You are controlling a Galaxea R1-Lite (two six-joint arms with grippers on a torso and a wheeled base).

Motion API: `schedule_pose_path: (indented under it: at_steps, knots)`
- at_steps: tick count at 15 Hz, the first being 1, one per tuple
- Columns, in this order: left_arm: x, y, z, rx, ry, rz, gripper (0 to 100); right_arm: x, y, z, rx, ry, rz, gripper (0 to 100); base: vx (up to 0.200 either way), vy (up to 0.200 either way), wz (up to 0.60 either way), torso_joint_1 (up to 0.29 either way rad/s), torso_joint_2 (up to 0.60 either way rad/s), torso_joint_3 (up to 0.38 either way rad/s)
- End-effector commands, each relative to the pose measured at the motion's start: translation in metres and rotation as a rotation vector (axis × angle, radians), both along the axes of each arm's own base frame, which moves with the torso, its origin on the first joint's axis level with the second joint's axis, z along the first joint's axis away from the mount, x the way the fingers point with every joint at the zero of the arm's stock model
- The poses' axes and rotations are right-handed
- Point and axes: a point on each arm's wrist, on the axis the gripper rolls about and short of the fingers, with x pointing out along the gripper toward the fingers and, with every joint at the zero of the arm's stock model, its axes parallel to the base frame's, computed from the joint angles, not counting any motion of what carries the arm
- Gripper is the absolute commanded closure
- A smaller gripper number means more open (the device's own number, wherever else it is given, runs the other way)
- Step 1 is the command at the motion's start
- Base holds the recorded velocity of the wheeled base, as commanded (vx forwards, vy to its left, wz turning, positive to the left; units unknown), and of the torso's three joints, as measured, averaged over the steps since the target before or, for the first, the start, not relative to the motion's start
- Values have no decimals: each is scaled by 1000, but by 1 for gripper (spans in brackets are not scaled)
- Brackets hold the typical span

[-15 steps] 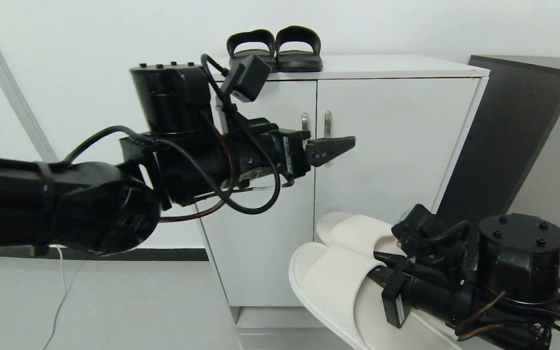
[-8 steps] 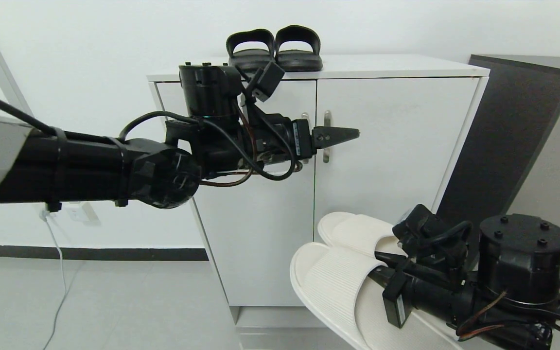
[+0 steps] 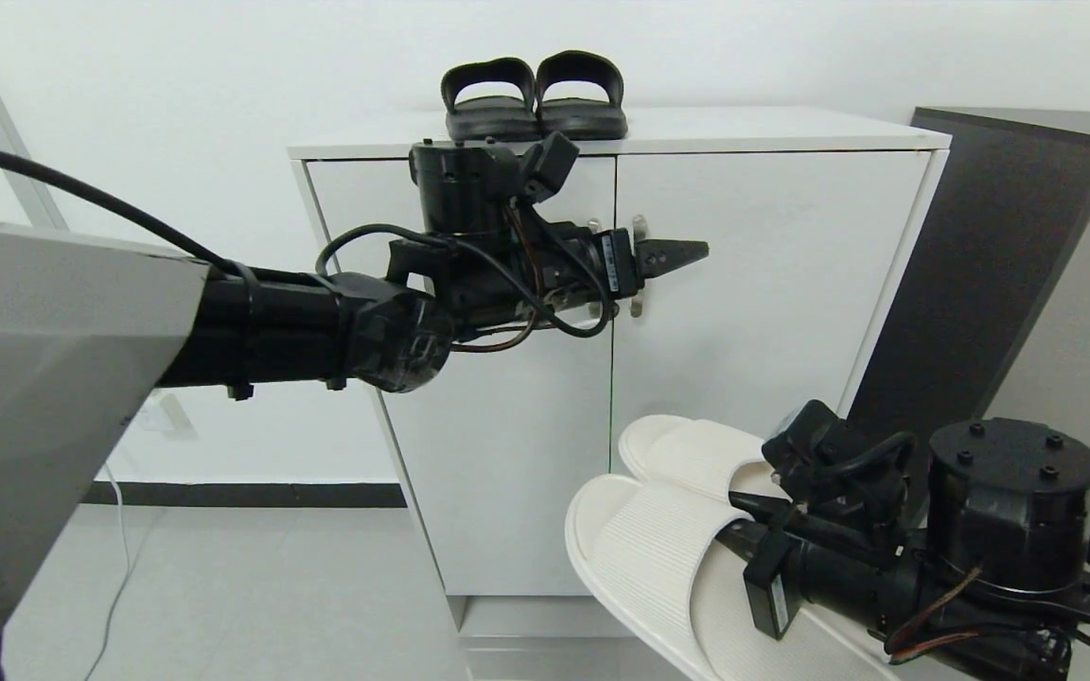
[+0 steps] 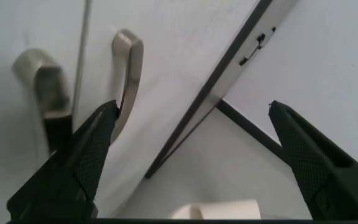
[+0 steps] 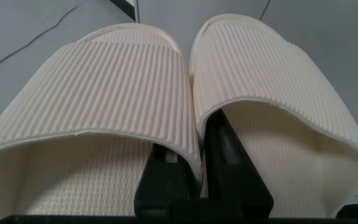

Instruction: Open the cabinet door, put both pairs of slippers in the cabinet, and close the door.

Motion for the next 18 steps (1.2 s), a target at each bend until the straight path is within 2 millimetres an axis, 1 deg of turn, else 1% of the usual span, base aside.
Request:
schedule_pose_path:
  at_steps: [1,2,4,5,8,10,12,14,15,18]
  knots:
    - [12,-13,-13,8,14,12,0,0,0,0,-1,1,0,100,0,0,0,0,0,0]
    - [11,-17,-14,13,21,5,0,0,0,0,1,-2,0,100,0,0,0,0,0,0]
    - [10,-18,-15,17,24,2,0,0,0,0,0,0,0,100,0,0,0,0,0,0]
    - [10,-17,-13,16,23,5,100,0,0,0,-1,1,0,100,0,0,0,0,0,0]
    - [6,-14,-12,19,28,7,100,-2,-2,-2,-9,8,3,100,0,0,0,0,0,0]
    - [-6,-8,-12,31,43,2,100,-8,-2,-6,-19,20,26,100,0,0,0,0,0,0]
    - [-20,-8,-11,40,51,-13,100,-14,-2,-8,-19,31,71,100,0,0,0,0,0,0]
    - [-38,-5,-10,52,59,-32,100,-22,-4,-10,-22,41,116,100,0,0,0,0,0,0]
    - [-43,-4,-9,51,51,-36,100,-23,-4,-10,-21,41,121,100,0,0,0,0,0,0]
    - [-65,7,-4,34,24,-42,100,-24,-4,-11,-35,32,131,100,0,0,0,0,0,0]
